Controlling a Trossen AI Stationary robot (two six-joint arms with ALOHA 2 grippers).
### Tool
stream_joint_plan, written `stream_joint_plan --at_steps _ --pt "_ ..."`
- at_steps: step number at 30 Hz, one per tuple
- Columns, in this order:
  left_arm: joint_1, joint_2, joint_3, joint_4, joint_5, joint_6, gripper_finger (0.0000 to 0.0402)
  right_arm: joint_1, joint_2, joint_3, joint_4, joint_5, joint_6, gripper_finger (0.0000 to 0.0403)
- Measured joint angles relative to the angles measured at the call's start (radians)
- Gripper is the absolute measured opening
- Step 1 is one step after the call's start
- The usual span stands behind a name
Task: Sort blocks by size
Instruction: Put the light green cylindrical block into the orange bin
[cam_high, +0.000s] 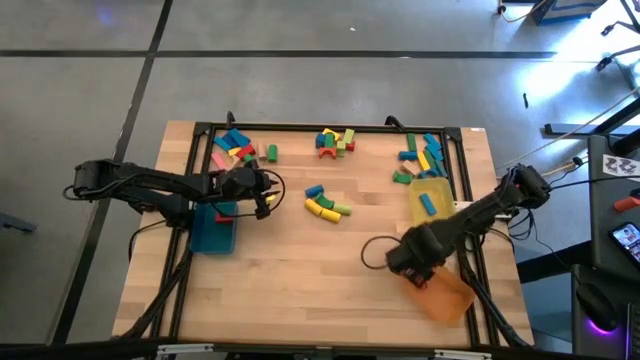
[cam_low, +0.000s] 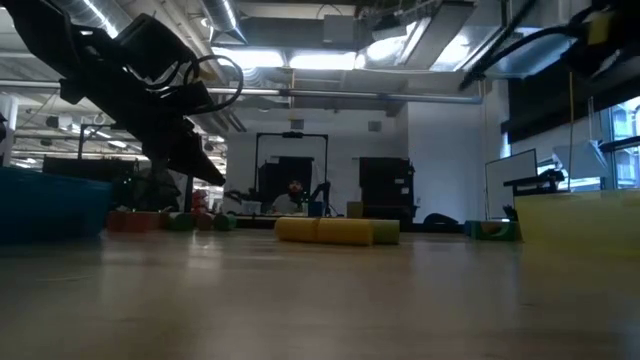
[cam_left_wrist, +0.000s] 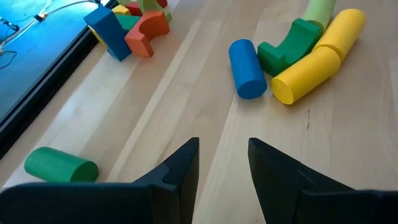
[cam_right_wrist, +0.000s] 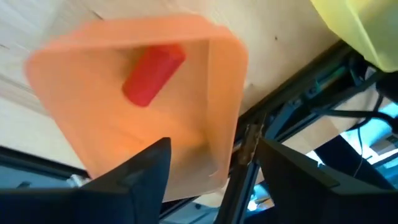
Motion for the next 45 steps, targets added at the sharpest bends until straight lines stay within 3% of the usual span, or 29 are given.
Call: stream_joint_plan --at_steps 4,11,21,26,31,45 --pt "0.0 0.0 0.0 -0.008 0.0 -0.013 0.0123 -0.1 0.0 0.0 0.037 0.044 -0.118 0.0248" --pt "-0.008 0.0 0.0 -0.021 0.001 -0.033 0.0123 -0.229 0.0 0.0 0.295 0.369 -0.408 0.0248" --pt "-0.063 0.0 0.0 -0.021 0.002 -0.039 0.0123 -0.301 0.038 0.001 0.689 0.742 -0.795 0.0248" --pt "-0.085 0.0 0.0 -0.021 0.002 -0.038 0.0123 -0.35 0.094 0.001 0.788 0.751 -0.927 0.0248" --pt "-0.107 0.0 0.0 -0.028 0.002 -0.018 0.0123 -0.411 0.165 0.001 0.825 0.587 -1.019 0.0248" --pt "-0.114 0.0 0.0 -0.041 0.0 -0.014 0.0123 -0.509 0.332 0.0 0.965 0.503 -1.12 0.0248"
